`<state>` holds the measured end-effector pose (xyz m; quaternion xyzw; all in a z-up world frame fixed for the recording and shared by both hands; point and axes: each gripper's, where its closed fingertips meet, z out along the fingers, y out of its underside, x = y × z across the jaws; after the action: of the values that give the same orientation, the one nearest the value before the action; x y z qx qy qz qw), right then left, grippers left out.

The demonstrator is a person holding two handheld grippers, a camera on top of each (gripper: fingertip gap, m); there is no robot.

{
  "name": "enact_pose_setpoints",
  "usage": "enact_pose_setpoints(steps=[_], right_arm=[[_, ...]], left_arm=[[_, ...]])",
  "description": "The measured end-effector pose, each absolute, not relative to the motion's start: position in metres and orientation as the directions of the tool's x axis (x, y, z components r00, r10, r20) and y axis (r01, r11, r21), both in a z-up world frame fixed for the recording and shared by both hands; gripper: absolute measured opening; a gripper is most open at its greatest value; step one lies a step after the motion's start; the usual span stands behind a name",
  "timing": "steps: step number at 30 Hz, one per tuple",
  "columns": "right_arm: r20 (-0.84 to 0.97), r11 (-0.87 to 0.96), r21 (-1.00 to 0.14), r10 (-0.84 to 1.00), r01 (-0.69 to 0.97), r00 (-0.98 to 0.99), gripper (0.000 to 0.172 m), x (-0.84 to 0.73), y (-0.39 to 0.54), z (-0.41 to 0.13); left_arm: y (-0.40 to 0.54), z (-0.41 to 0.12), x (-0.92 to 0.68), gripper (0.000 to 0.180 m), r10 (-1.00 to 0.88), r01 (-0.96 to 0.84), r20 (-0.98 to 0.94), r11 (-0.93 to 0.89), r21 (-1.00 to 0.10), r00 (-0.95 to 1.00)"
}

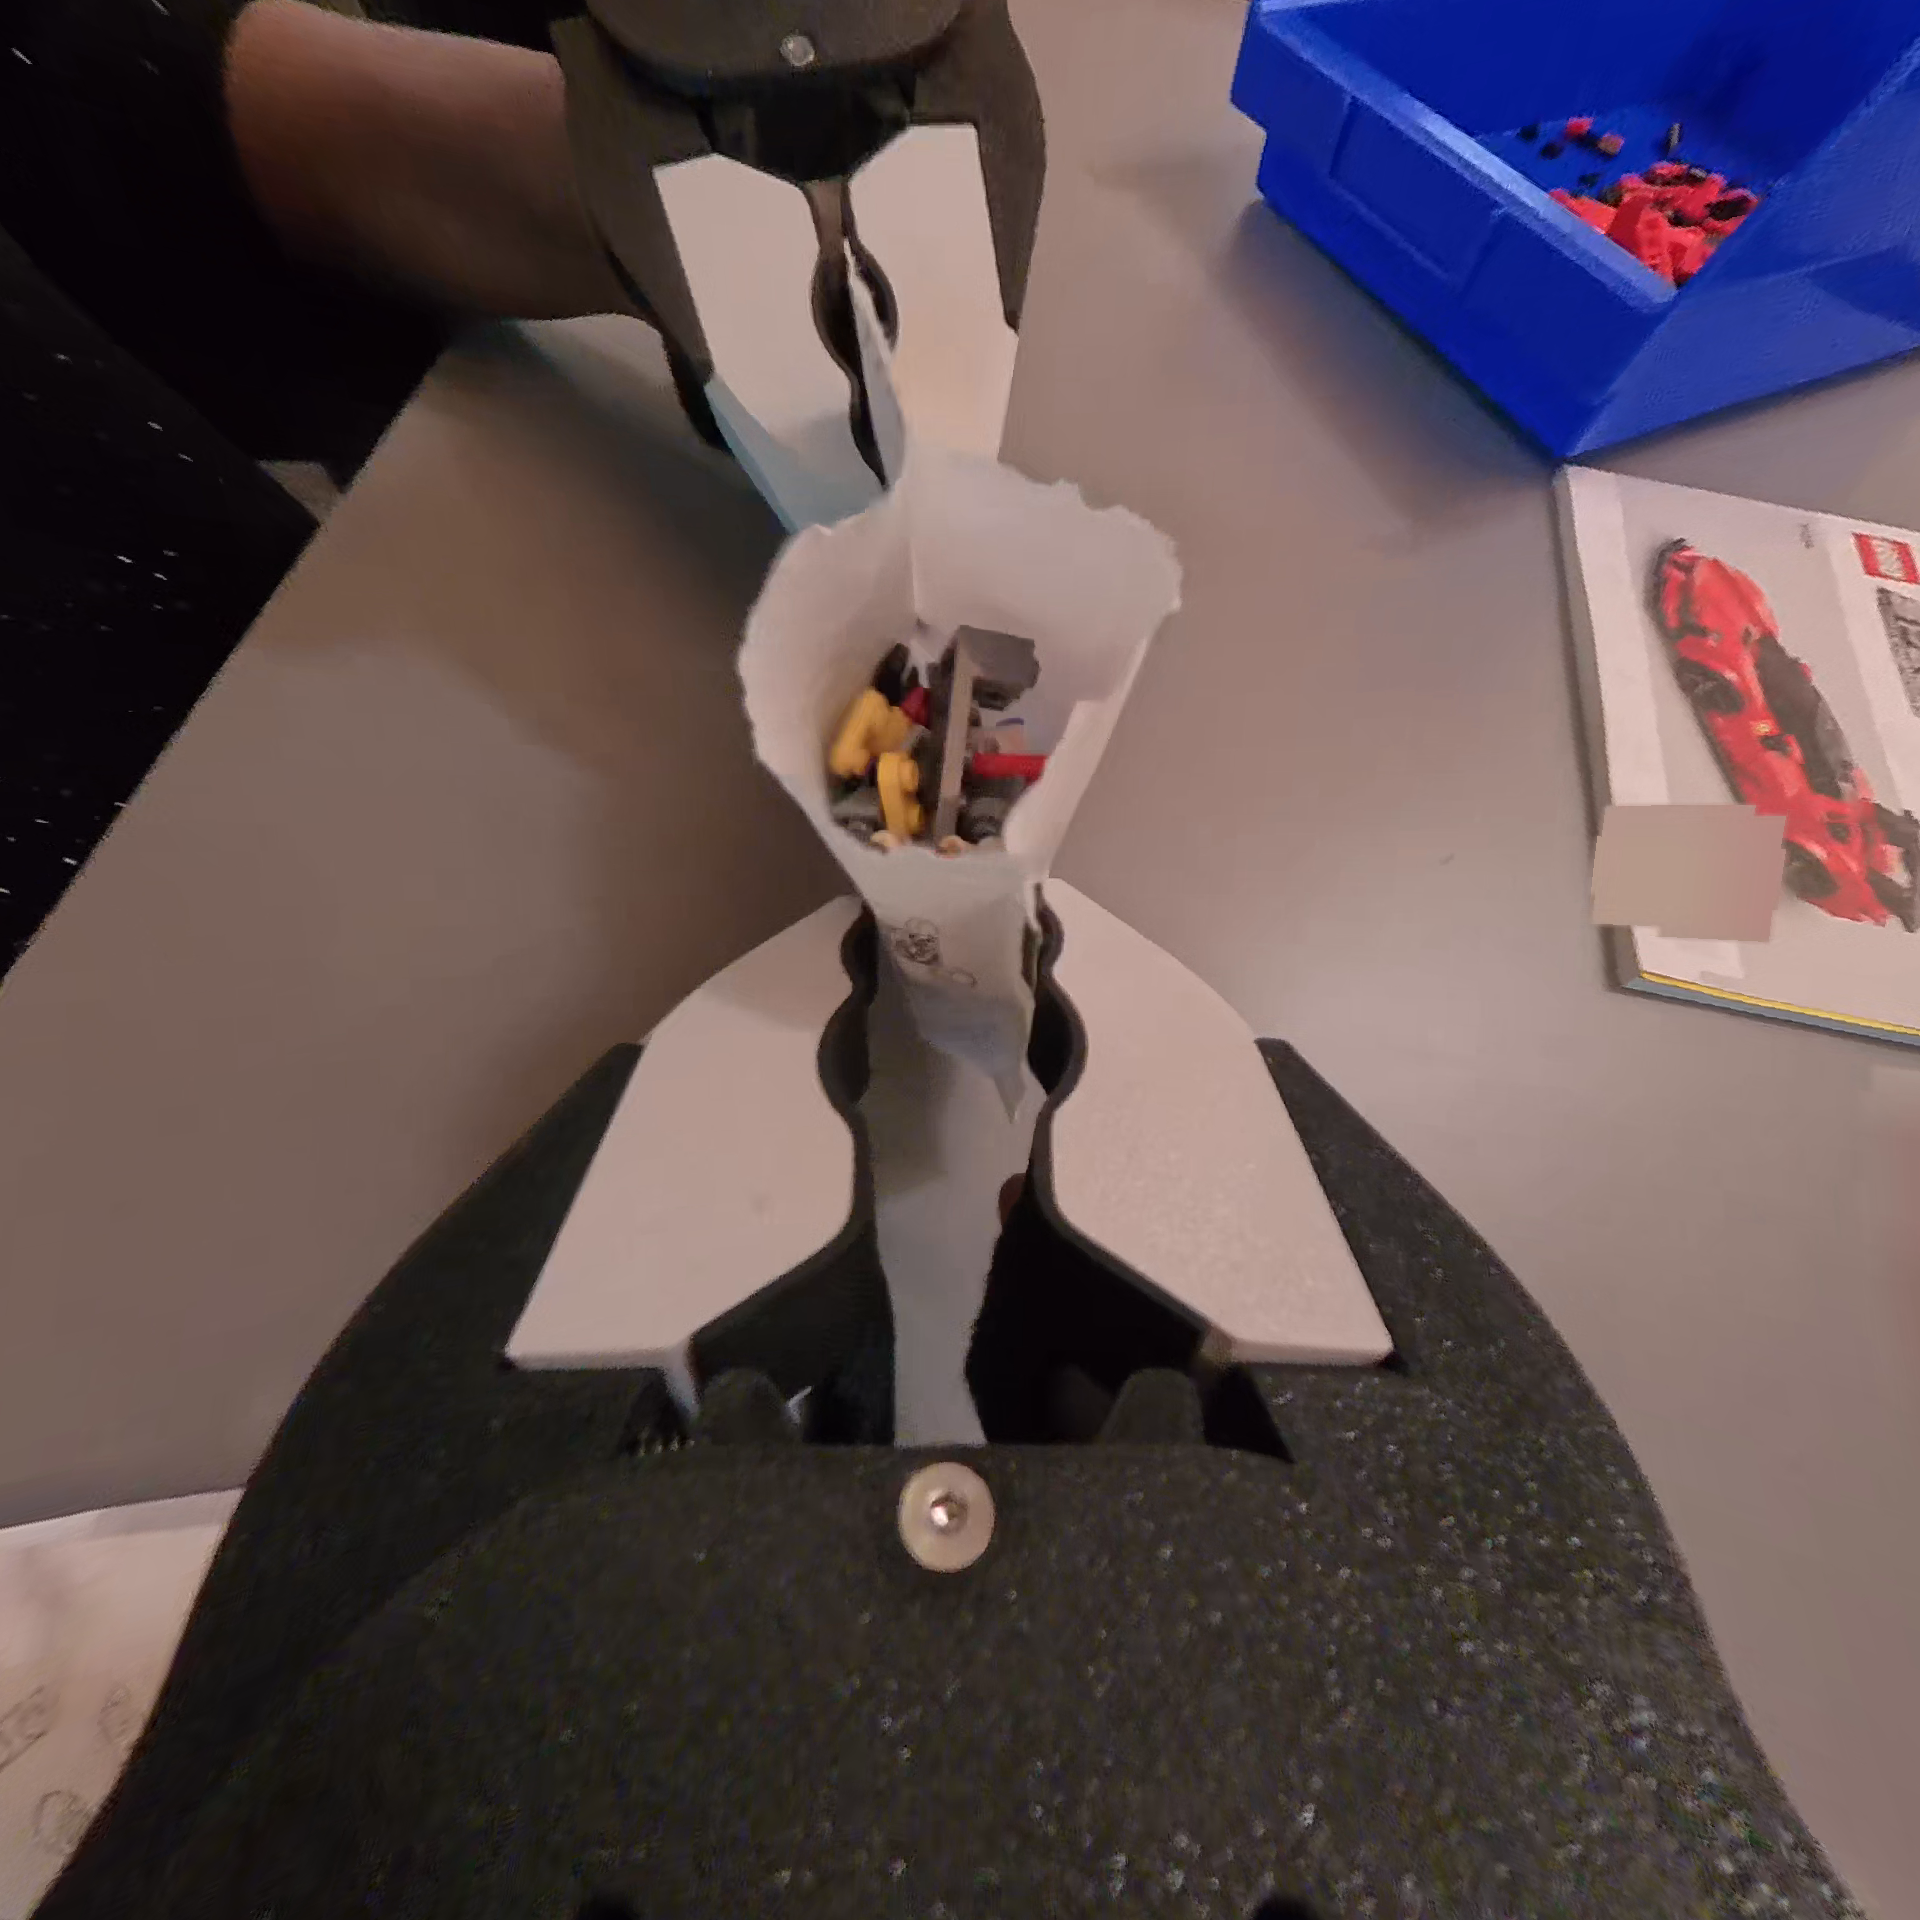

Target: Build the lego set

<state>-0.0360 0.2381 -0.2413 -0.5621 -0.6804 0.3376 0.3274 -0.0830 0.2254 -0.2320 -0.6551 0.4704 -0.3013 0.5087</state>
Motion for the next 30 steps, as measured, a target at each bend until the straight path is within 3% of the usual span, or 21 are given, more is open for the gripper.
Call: enact_pose_setpoints(steps=[3, 9, 12, 15, 19, 22, 30], right_arm=[[0.037, 0.110, -0.862, 0.987, 0.494, -0.156, 0.045, -0.041, 0.232, -0.240], [0.152, 0.180, -0.918, 0.983, 0.352, -0.108, 0.039, -0.047, 0.233, -0.214], [0.158, 0.182, -0.947, 0.982, 0.265, -0.108, 0.063, -0.044, 0.226, -0.190], [0.192, 0.218, -0.933, 0.975, 0.287, -0.116, 0.077, -0.040, 0.223, -0.186], [0.139, 0.163, -0.969, 0.981, 0.187, -0.132, 0.070, -0.038, 0.215, -0.174], [0.095, 0.100, -0.995, 0.978, 0.018, -0.186, 0.038, -0.034, 0.200, -0.154], [0.099, 0.083, -0.984, 0.990, -0.155, -0.104, 0.037, -0.020, 0.196, -0.128]], left_arm=[[0.224, -0.231, -0.081, 0.000, -0.925, -0.312, -0.106, -0.015, -0.950, 0.366], [0.216, -0.206, -0.074, 0.000, -0.905, -0.188, -0.224, 0.164, -0.968, 0.361], [0.206, -0.180, -0.073, 0.000, -0.880, -0.097, -0.307, 0.292, -0.951, 0.361], [0.199, -0.163, -0.069, 0.000, -0.869, -0.052, -0.354, 0.359, -0.932, 0.347], [0.194, -0.144, -0.061, 0.000, -0.868, 0.004, -0.365, 0.389, -0.921, 0.338], [0.196, -0.134, -0.054, 0.000, -0.876, 0.037, -0.338, 0.372, -0.928, 0.345], [0.195, -0.122, -0.036, 0.000, -0.901, 0.068, -0.298, 0.335, -0.940, 0.315]])
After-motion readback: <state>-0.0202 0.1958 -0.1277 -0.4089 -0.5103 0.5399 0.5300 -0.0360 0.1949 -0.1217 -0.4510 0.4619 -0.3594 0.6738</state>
